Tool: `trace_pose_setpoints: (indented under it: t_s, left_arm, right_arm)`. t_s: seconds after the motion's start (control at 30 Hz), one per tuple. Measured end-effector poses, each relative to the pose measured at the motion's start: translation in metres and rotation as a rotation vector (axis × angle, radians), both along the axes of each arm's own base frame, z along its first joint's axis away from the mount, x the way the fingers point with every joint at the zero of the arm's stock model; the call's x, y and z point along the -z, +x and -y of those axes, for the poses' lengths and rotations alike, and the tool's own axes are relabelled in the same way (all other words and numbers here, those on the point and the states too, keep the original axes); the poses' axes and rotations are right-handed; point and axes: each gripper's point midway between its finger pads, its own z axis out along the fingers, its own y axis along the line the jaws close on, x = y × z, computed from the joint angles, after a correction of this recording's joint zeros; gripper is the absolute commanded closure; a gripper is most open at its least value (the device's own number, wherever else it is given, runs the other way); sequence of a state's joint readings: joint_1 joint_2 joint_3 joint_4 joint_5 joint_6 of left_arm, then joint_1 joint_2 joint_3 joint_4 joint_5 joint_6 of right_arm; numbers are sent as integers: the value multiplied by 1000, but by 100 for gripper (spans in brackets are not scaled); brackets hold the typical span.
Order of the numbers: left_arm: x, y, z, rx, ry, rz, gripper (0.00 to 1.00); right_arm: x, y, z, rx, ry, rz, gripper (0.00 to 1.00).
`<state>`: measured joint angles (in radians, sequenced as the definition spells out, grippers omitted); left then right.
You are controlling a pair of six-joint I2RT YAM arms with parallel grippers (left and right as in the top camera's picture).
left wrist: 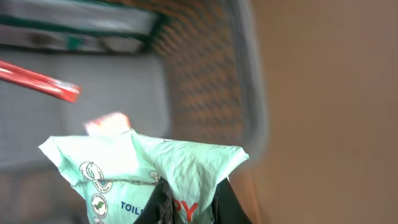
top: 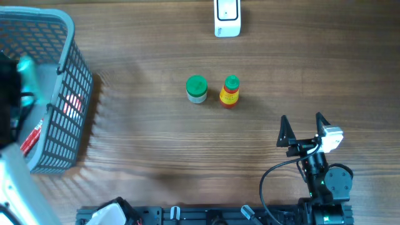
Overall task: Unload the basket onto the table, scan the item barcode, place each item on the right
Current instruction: 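Reach into the basket and grasp the mint-green wipes pack with left gripper, then drop the wipes pack on the table below the jars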
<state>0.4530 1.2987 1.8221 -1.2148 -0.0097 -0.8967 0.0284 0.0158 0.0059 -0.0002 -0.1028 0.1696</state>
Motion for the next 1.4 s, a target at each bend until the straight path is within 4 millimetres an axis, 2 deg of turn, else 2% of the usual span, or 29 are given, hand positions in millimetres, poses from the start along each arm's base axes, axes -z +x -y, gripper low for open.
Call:
trace_pose_setpoints:
  t_s: [0.07,0.17,0.23,0.3,0.43,0.6,0.77,0.9,1.0,1.1,1.13,1.17,1.2,1.23,1.27,1.33,1.4]
  left_arm:
    - [-7,12,44,144,5,27,96]
    - [-8,23,93,299,11,25,96]
    - [-1,26,122,387,25,-4,96]
    - [14,27,148,460,41,-67,96]
    - [60,30,190,581,80,-222,96]
    - [146,30,238,684,97,-437,96]
    - [219,28,284,783,113,-492,96]
    - [254,27,324,893,133,-419,96]
    - [279,23,344,949,161,-364,96]
    - [302,20,347,960,178,-362,95]
    - [311,17,345,961,182,-376,86]
    - [319,14,342,960,187,-398,73]
    - [324,12,340,960,192,-412,54]
    - [326,11,339,962,197,-418,44]
    - [327,11,339,965,201,-418,29]
    - [325,13,340,967,202,-407,11]
    - [321,14,340,990,223,-404,0]
  right_arm:
    - [0,0,0,0,0,0,0]
    - [0,0,0,0,0,0,0]
    - [0,0,0,0,0,0,0]
    - [0,0,0,0,0,0,0]
    - [0,0,0,0,0,0,0]
    - [0,0,0,0,0,0,0]
    - [0,0,0,0,0,0,0]
    - [0,0,0,0,0,0,0]
    - [0,0,0,0,0,0,0]
    - [0,0,0,0,0,0,0]
    - [0,0,0,0,0,0,0]
    - [0,0,0,0,0,0,0]
    - [0,0,0,0,0,0,0]
    - [0,0,0,0,0,0,0]
    - [0,0,0,0,0,0,0]
    - [0,0,0,0,0,0,0]
    - [0,0,0,0,0,0,0]
